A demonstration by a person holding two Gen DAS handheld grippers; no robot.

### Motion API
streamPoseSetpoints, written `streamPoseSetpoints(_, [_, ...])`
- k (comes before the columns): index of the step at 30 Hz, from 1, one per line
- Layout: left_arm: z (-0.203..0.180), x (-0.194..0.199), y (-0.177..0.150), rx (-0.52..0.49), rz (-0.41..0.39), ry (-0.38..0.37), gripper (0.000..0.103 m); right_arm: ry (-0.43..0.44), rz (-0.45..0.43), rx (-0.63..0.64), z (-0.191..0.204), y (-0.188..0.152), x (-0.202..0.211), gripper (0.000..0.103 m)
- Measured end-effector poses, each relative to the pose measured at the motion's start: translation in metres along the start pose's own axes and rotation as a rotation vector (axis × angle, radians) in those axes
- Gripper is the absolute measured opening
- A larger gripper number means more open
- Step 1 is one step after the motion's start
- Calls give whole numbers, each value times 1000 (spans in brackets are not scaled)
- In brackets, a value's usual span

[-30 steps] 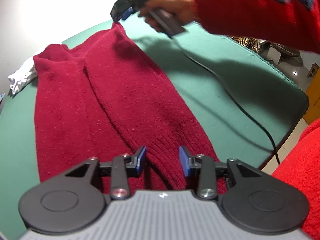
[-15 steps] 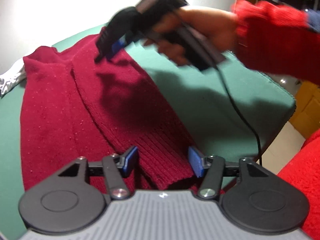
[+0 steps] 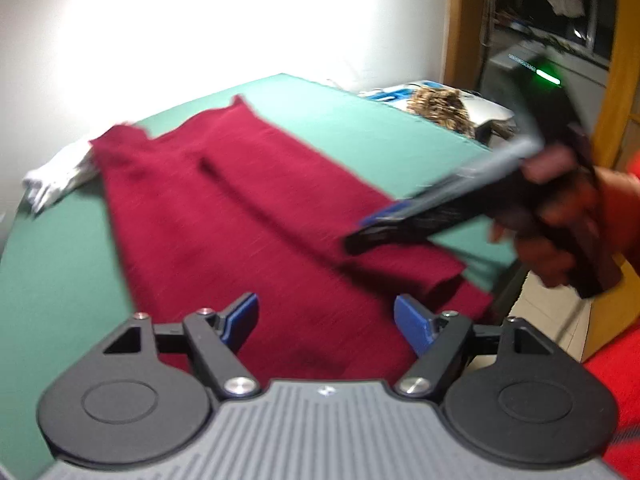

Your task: Fold clothes

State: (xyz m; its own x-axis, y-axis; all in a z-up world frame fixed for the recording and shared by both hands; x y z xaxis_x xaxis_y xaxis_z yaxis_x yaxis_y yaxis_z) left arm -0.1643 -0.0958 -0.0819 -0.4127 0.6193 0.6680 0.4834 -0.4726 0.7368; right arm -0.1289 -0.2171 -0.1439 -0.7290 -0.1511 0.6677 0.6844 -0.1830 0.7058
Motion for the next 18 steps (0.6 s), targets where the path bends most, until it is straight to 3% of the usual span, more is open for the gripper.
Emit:
streamPoseSetpoints(4, [34, 10, -10, 71, -2, -14, 77, -4, -36, -104, 14, -18, 20, 34])
streamPoseSetpoints(7, [51, 4, -11, 85, 0, -24, 77, -45, -62, -89, 23, -40, 26, 30])
streamPoseSetpoints(11, [55, -10, -19, 128, 20, -73, 77, -65, -47, -76, 27, -39, 24, 31])
streamPoseSetpoints(13, [53, -15, -28, 130, 37, -60, 78, -66, -42, -51, 30, -39, 22, 33])
streamPoseSetpoints(15, [47, -14, -32, 118, 35, -45, 83, -70, -46, -12, 35, -41, 23, 37])
streamPoseSetpoints(18, [38, -13, -39, 101, 35, -16, 92, -49, -48, 76, 47, -45, 24, 60])
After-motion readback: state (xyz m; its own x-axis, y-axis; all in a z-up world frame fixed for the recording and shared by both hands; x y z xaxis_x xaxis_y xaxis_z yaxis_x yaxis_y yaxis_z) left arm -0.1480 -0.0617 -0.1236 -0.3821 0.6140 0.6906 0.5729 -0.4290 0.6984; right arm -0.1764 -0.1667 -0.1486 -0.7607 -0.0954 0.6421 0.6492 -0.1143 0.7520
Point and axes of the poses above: each gripper's, at about its wrist camera, not at the fingertips, and x roughly against the way its jaws point, z to its left, y to its top, the point moved 10 cm from there along -x, roughly the way its jaws point, and after that the axes turned 9 degrees about -y, right-handed, at the moved point
